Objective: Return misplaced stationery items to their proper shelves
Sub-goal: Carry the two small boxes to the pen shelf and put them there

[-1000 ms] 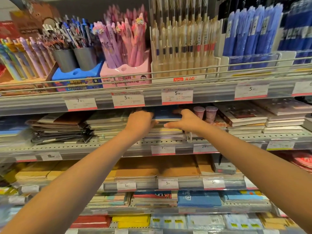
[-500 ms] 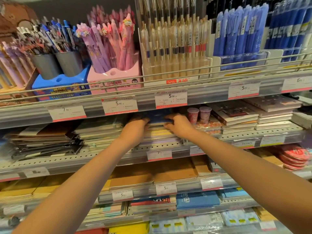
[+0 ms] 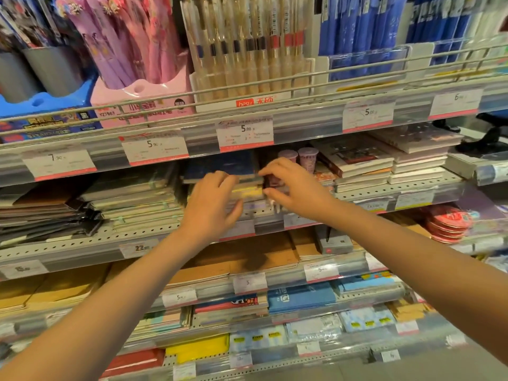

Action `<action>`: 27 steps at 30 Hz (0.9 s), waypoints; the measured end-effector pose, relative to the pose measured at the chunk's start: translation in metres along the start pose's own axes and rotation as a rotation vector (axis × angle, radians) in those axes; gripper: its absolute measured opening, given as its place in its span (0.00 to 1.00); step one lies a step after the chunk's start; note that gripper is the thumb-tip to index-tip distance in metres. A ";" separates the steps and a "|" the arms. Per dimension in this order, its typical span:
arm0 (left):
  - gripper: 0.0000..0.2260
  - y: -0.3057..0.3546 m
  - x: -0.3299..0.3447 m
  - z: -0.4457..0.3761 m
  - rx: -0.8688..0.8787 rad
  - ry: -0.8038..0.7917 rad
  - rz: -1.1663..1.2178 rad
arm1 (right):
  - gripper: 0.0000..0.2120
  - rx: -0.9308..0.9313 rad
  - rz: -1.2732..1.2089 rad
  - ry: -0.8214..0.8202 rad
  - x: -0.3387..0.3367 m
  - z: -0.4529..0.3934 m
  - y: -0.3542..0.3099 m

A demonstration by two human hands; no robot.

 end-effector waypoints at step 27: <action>0.22 0.203 0.205 -0.019 -0.662 -0.697 0.293 | 0.18 0.786 0.101 -0.009 -0.042 0.182 0.287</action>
Point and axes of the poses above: each hand's wrist, its own z-axis away from the middle knuckle, its own x-axis out of the palm, y = z × x, the point moved 4 cm from there along -z, towards the middle knuckle, and after that the axes turned 12 degrees about -z, right-handed, at the moved point
